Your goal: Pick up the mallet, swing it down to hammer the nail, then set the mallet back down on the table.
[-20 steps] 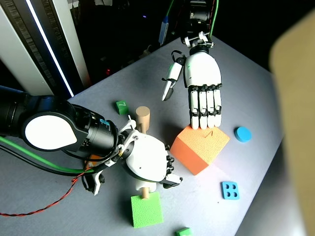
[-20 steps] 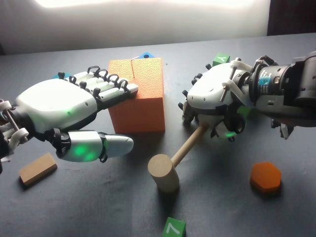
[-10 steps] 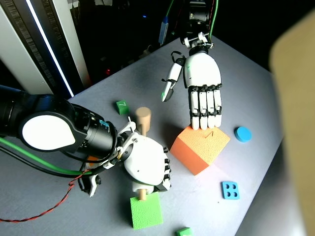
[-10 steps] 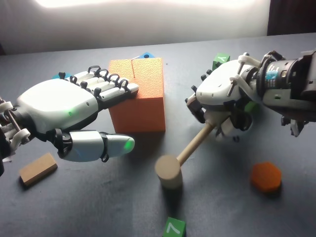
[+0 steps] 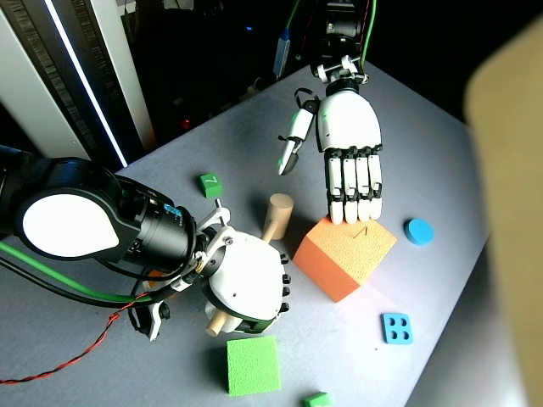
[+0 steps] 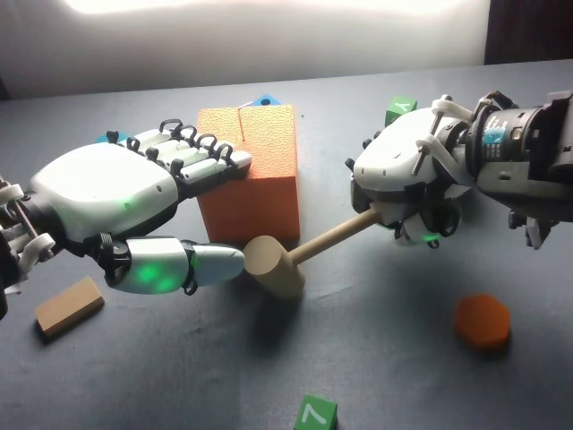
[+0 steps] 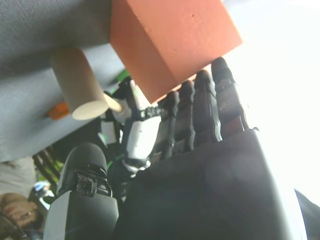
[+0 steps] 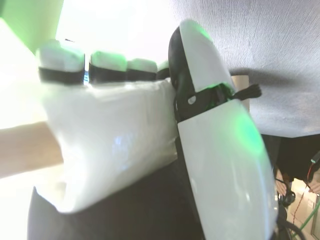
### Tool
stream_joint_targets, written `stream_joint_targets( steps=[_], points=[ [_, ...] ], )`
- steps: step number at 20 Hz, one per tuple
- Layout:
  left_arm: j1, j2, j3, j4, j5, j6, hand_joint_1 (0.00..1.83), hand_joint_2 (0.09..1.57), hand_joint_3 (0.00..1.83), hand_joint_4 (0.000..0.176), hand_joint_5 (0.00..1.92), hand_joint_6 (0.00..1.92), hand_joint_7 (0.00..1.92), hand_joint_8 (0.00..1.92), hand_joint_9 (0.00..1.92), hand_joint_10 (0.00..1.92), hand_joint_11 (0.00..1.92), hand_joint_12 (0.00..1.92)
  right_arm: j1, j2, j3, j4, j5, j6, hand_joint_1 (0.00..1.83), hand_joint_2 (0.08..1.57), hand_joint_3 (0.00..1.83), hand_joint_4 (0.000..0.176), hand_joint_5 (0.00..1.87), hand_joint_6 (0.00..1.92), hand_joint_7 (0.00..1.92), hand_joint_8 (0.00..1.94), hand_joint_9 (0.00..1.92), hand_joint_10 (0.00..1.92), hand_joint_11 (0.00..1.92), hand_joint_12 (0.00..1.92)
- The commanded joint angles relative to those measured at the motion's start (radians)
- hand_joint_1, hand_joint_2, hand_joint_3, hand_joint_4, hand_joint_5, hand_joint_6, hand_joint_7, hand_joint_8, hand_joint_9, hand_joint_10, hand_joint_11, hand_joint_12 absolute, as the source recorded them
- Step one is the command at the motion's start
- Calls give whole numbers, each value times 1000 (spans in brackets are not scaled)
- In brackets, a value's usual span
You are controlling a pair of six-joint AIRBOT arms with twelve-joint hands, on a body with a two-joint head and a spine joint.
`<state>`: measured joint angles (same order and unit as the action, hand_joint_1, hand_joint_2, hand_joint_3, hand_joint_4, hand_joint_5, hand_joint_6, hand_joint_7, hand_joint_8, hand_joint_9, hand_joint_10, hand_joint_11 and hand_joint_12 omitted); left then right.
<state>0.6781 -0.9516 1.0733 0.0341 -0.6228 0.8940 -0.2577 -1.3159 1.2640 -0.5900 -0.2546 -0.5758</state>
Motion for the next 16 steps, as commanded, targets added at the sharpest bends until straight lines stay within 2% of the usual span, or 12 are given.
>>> stream_joint_targets(
  steps=[1, 5, 6, 8, 10, 11, 12, 14, 16],
  points=[
    [-2, -7, 1, 7, -63, 0, 0, 1247, 6, 0, 112, 2, 121, 2, 122, 2, 29, 261, 14, 13, -9, -15, 51, -6, 1544, 1306, 7, 0, 1101, 1921, 1032, 1941, 1059, 1921, 1085, 1921],
    [-2, -7, 1, 7, -63, 1, 0, 1244, 0, 0, 109, 1, 115, 0, 120, 1, 5, 302, 34, 81, -94, -15, 44, -5, 1625, 1283, 0, 0, 1106, 1921, 983, 1941, 938, 1921, 977, 1921],
    [-2, -6, 1, 7, -63, 1, 0, 1241, 0, 0, 116, 4, 126, 5, 134, 7, 19, 311, 43, 102, -116, -15, 41, 1, 1665, 1284, 0, 0, 1118, 1921, 1015, 1941, 960, 1921, 979, 1921],
    [-2, -6, 1, 7, -63, 1, 0, 1240, 0, 0, 102, 0, 110, 0, 112, 0, 0, 293, 69, 156, -166, -15, 27, 32, 1693, 1283, 0, 0, 1140, 1921, 1086, 1941, 1057, 1921, 1096, 1921],
    [-2, -6, 1, 7, -63, 1, 0, 1243, 0, 0, 117, 7, 127, 7, 124, 6, 5, 293, 98, 212, -210, -14, 9, 51, 1608, 1287, 0, 0, 1150, 1921, 1163, 1941, 1255, 1921, 1345, 1921],
    [-3, -6, 1, 7, -63, 1, 0, 1239, 0, 0, 116, 6, 125, 6, 121, 4, 3, 294, 131, 257, -231, 86, -3, 18, 1567, 1284, 0, 0, 1173, 1921, 1211, 1941, 1385, 1921, 1474, 1921],
    [-3, -6, 1, 7, -63, 1, 0, 1240, 0, 0, 110, 2, 114, 1, 112, 0, 0, 292, 138, 264, -232, 125, -6, 4, 1543, 1284, 0, 0, 1182, 1921, 1240, 1941, 1450, 1921, 1541, 1921],
    [-3, -6, 1, 7, -63, 1, 0, 1242, 0, 0, 120, 6, 128, 6, 125, 6, 8, 297, 183, 303, -234, 236, -34, -7, 1550, 1288, 1, 0, 1178, 1921, 1265, 1941, 1510, 1921, 1608, 1921],
    [-3, -6, 1, 7, -63, 1, 0, 1242, 0, 0, 125, 7, 130, 6, 125, 5, 9, 300, 213, 325, -232, 244, -30, 37, 1539, 1285, 0, 0, 1169, 1921, 1254, 1941, 1525, 1921, 1644, 1921]
  ],
)
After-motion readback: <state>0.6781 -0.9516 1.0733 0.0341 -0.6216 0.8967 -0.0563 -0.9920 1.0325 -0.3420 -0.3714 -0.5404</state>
